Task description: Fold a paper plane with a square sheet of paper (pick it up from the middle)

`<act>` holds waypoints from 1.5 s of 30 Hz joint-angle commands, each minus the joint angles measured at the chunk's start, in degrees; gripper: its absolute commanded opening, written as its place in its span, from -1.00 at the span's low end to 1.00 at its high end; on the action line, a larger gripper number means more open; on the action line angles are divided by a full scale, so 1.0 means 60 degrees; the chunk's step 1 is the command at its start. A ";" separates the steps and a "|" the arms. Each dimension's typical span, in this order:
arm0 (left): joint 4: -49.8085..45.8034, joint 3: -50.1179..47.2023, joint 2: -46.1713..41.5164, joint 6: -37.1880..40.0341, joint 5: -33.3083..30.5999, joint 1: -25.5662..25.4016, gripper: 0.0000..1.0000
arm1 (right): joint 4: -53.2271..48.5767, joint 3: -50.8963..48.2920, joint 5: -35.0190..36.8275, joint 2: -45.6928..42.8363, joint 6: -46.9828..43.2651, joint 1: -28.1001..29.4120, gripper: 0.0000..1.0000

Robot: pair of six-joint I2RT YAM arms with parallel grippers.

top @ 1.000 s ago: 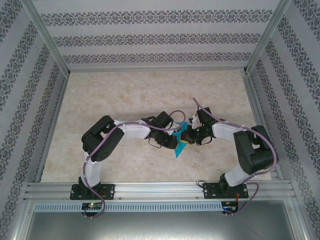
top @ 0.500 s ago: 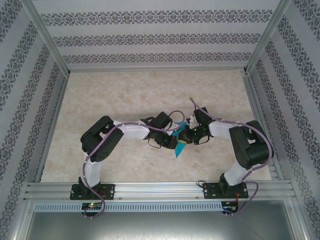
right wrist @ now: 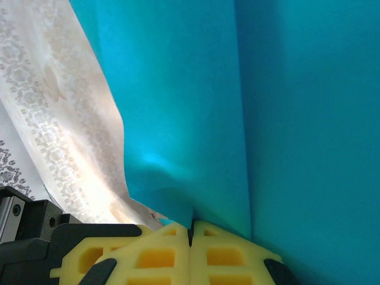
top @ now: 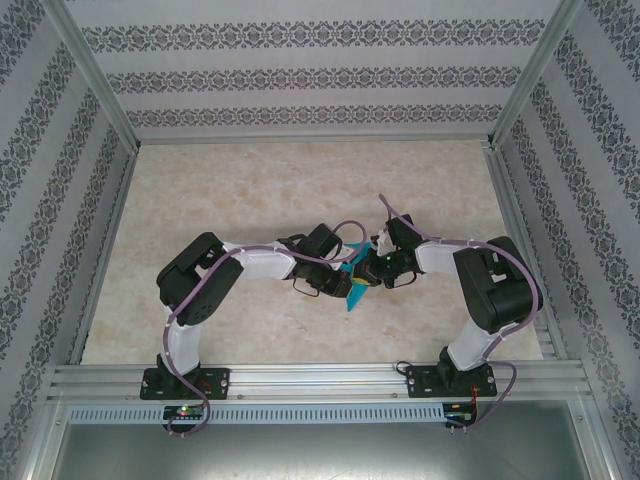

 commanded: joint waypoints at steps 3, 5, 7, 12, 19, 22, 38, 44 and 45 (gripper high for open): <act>-0.0213 -0.0238 -0.0330 -0.0131 -0.0337 0.0134 -0.81 | 0.0227 0.0032 -0.0127 0.0217 0.0027 0.0108 -0.95; -0.0251 -0.0205 -0.0451 -0.0191 -0.0441 0.0131 -0.80 | 0.0155 0.0020 -0.0123 0.0223 -0.0019 0.0125 -0.95; -0.0313 -0.0173 -0.0549 -0.0322 -0.0585 0.0131 -0.78 | 0.0094 0.0027 -0.0123 0.0201 -0.0097 0.0125 -0.95; -0.0381 -0.0149 -0.0862 -0.0821 -0.1113 0.0211 -0.75 | -0.0042 -0.0035 -0.0094 0.0102 -0.0220 0.0124 -0.95; 0.0190 -0.0162 -0.0773 -0.1479 -0.0948 0.0339 -0.70 | -0.0044 -0.0134 -0.0138 0.0011 -0.0252 0.0131 -0.95; 0.0200 -0.0090 -0.0548 -0.1558 -0.0884 0.0335 -0.71 | -0.0014 -0.0136 -0.0182 -0.0057 -0.0261 0.0138 -0.95; 0.0459 -0.0024 0.0135 -0.1632 -0.0496 0.0343 -0.80 | -0.0043 -0.0235 -0.0340 -0.0420 -0.0265 0.0148 -0.95; 0.0363 -0.0097 0.0333 -0.1431 -0.0709 0.0328 -0.89 | 0.0109 -0.0310 -0.0511 -0.0520 -0.0081 0.0157 -0.95; 0.0352 -0.0109 0.0347 -0.1411 -0.0732 0.0336 -0.91 | 0.0114 -0.0310 -0.0520 -0.0531 -0.0090 0.0176 -0.95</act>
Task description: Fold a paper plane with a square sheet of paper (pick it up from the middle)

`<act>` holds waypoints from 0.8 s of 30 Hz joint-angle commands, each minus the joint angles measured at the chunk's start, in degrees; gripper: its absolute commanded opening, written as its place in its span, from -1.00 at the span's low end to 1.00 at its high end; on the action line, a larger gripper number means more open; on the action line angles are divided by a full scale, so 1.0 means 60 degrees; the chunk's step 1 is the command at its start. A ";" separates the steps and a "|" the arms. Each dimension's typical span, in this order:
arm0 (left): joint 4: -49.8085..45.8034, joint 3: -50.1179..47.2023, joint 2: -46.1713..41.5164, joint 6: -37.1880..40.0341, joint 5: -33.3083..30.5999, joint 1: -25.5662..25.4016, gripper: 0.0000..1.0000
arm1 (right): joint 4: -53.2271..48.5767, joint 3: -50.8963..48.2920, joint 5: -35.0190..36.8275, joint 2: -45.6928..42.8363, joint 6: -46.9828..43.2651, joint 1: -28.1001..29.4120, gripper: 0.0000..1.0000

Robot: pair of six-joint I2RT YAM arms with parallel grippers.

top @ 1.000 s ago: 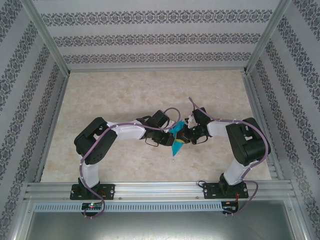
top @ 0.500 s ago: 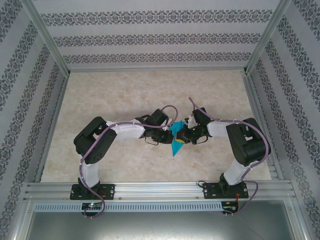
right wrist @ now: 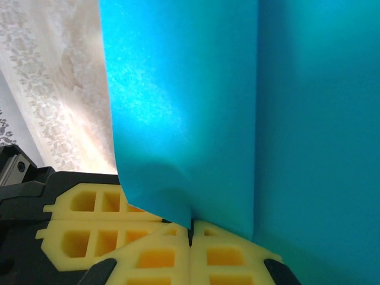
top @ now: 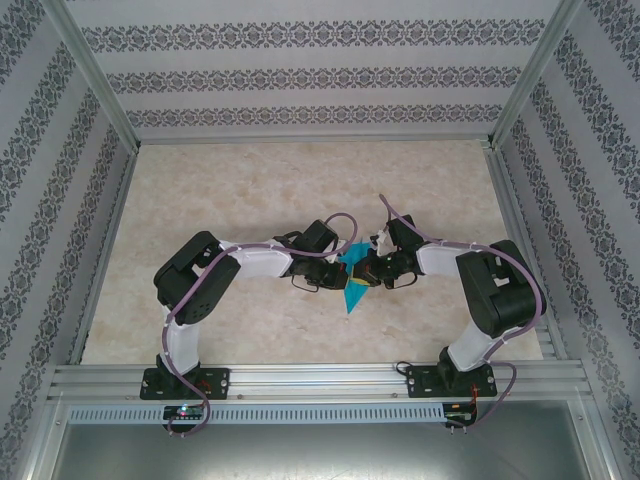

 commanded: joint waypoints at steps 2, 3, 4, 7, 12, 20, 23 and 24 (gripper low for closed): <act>0.0058 -0.0094 0.0416 0.0202 -0.0206 0.0095 -0.92 | 0.0048 -0.0148 -0.0371 -0.0200 0.0030 0.0160 -0.95; 0.0057 -0.0103 0.0425 0.0234 -0.0247 0.0095 -0.92 | 0.0036 -0.0142 -0.0374 -0.0200 0.0035 0.0171 -0.95; 0.0027 -0.0110 0.0432 0.0248 -0.0300 0.0095 -0.92 | 0.0034 -0.0157 -0.0381 -0.0178 0.0048 0.0163 -0.95; 0.0126 -0.0179 0.0431 0.0283 -0.0320 0.0094 -0.95 | 0.0068 -0.0161 -0.0433 -0.0102 0.0090 0.0190 -0.94; 0.0339 -0.0318 0.0416 0.0240 -0.0264 0.0103 -0.99 | 0.0165 -0.0130 -0.0420 0.0021 0.0202 0.0289 -0.93; 0.0819 -0.0687 0.0210 0.0180 -0.0212 0.0095 -1.00 | 0.0452 -0.0232 -0.0295 0.0123 0.0566 0.0282 -0.92; 0.0911 -0.0794 0.0113 0.0153 -0.0243 0.0095 -1.00 | 0.0970 -0.0414 -0.0417 0.0065 0.1081 0.0303 -0.90; 0.0965 -0.0836 0.0077 0.0129 -0.0251 0.0095 -1.00 | 0.0925 -0.0406 -0.0386 0.0049 0.1131 0.0321 -0.87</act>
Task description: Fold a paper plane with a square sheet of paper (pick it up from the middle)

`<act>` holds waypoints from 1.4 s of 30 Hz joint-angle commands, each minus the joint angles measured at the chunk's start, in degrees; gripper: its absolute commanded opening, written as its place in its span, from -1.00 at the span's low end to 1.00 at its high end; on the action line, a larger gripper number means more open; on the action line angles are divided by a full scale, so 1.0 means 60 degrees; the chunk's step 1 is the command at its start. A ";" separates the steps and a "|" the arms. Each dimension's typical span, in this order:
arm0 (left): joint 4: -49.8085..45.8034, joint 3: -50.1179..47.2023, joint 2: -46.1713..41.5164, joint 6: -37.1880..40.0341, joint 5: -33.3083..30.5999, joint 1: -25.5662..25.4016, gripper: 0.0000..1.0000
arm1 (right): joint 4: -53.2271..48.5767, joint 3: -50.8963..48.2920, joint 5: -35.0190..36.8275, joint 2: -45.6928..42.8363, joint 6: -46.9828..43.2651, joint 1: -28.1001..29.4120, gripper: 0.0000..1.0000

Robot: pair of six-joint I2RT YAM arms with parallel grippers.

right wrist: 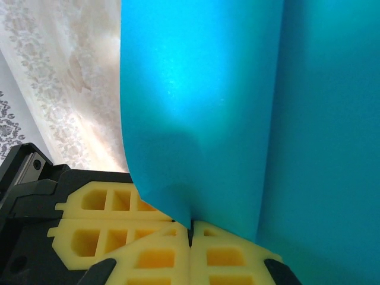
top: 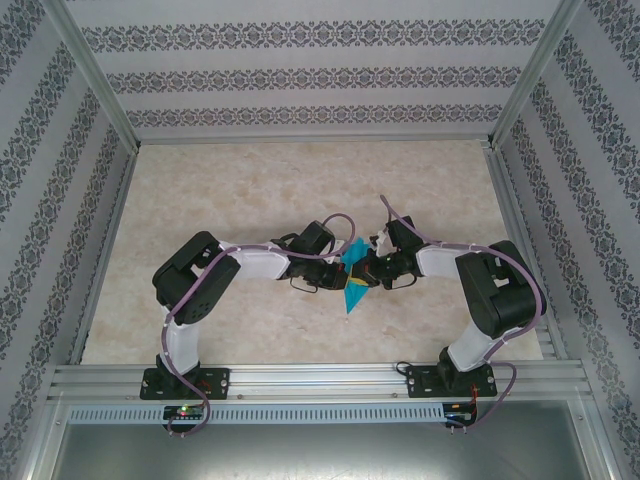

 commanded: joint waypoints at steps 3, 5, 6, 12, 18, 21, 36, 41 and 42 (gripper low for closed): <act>0.0321 -0.0499 -0.0009 0.0052 -0.0458 0.0033 -1.00 | 0.0426 -0.0330 -0.0159 0.0086 0.0542 0.0211 -0.86; 0.0468 -0.0612 -0.0101 0.0014 -0.0451 0.0033 -1.00 | 0.0727 -0.0502 -0.0129 0.0147 0.0732 0.0173 -0.86; 0.0512 -0.0661 -0.0137 -0.0002 -0.0440 0.0033 -1.00 | 0.1053 -0.0624 -0.0175 0.0180 0.0942 0.0150 -0.87; 0.0818 -0.0852 -0.0238 -0.0094 -0.0194 0.0048 -1.00 | 0.2776 -0.1043 -0.0324 0.0349 0.2223 0.0214 -0.90; 0.1004 -0.1042 -0.0419 -0.0173 -0.0078 0.0092 -1.00 | 0.3090 -0.1304 -0.0139 0.0518 0.2429 0.0216 -0.87; 0.1063 -0.1052 -0.0561 -0.0237 0.0010 0.0107 -1.00 | 0.2874 -0.1352 0.0078 0.0567 0.2240 0.0205 -0.87; 0.0304 -0.0839 -0.1697 -0.0323 -0.0250 0.0187 -0.86 | 0.2356 -0.1291 0.0267 0.0617 0.1688 0.0200 -0.86; 0.0399 -0.0620 -0.1611 -0.0780 -0.0348 0.0355 -0.58 | 0.2245 -0.1242 0.0219 0.0529 0.1522 0.0209 -0.84; 0.0426 -0.0544 -0.1561 -0.0873 -0.0384 0.0390 -0.52 | 0.2239 -0.1247 0.0213 0.0518 0.1480 0.0210 -0.83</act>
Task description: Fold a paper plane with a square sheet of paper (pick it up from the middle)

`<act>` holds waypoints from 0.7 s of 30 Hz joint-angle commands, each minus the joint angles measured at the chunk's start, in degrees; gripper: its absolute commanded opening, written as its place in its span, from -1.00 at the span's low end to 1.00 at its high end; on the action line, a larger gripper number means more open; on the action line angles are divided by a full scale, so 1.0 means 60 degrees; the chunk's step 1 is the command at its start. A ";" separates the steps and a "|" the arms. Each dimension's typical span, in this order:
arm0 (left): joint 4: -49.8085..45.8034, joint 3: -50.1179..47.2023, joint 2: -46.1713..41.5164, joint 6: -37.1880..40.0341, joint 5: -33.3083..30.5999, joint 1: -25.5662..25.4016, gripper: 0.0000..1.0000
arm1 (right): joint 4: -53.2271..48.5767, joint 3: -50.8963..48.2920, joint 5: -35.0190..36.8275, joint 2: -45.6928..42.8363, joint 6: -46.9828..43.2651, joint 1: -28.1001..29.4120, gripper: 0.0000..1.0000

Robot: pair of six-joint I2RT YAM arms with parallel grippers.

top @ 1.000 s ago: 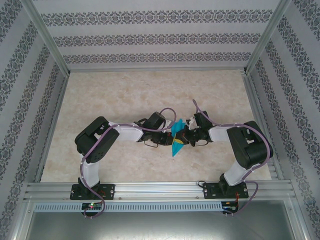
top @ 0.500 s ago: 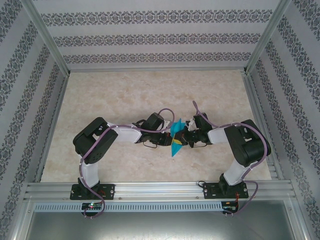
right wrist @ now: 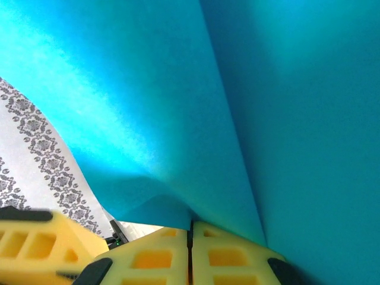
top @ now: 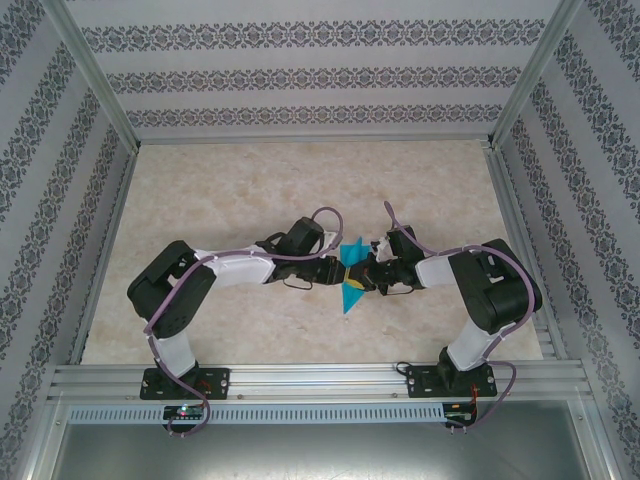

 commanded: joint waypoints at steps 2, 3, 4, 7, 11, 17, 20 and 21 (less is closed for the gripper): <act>-0.0171 0.0468 0.0050 -0.0544 -0.0260 0.0247 -0.39 | -0.0601 -0.0091 0.0470 0.0163 -0.0349 0.0122 -0.82; -0.0225 0.0565 0.0138 -0.0635 -0.0344 0.0285 -0.35 | -0.0600 -0.0078 0.0460 0.0154 -0.0364 0.0147 -0.81; -0.0172 0.0618 0.0224 -0.0740 -0.0348 0.0329 -0.32 | -0.0600 -0.0072 0.0454 0.0118 -0.0379 0.0150 -0.81; 0.0201 0.0706 0.0420 -0.1110 -0.0212 0.0428 -0.27 | -0.0659 -0.0062 0.0472 0.0049 -0.0436 0.0167 -0.80; 0.0215 0.1049 0.1034 -0.1299 0.0120 0.0528 -0.26 | -0.0696 -0.0047 0.0473 -0.0012 -0.0494 0.0180 -0.80; 0.0774 0.1153 0.1501 -0.1691 0.0470 0.0556 -0.26 | -0.0692 -0.0062 0.0463 -0.0044 -0.0554 0.0211 -0.80; 0.0992 0.1190 0.1696 -0.1840 0.0658 0.0587 -0.28 | -0.0689 -0.0050 0.0456 -0.0044 -0.0579 0.0217 -0.80; 0.1101 0.1177 0.1746 -0.1888 0.0718 0.0587 -0.28 | -0.0716 -0.0034 0.0431 -0.0043 -0.0599 0.0221 -0.80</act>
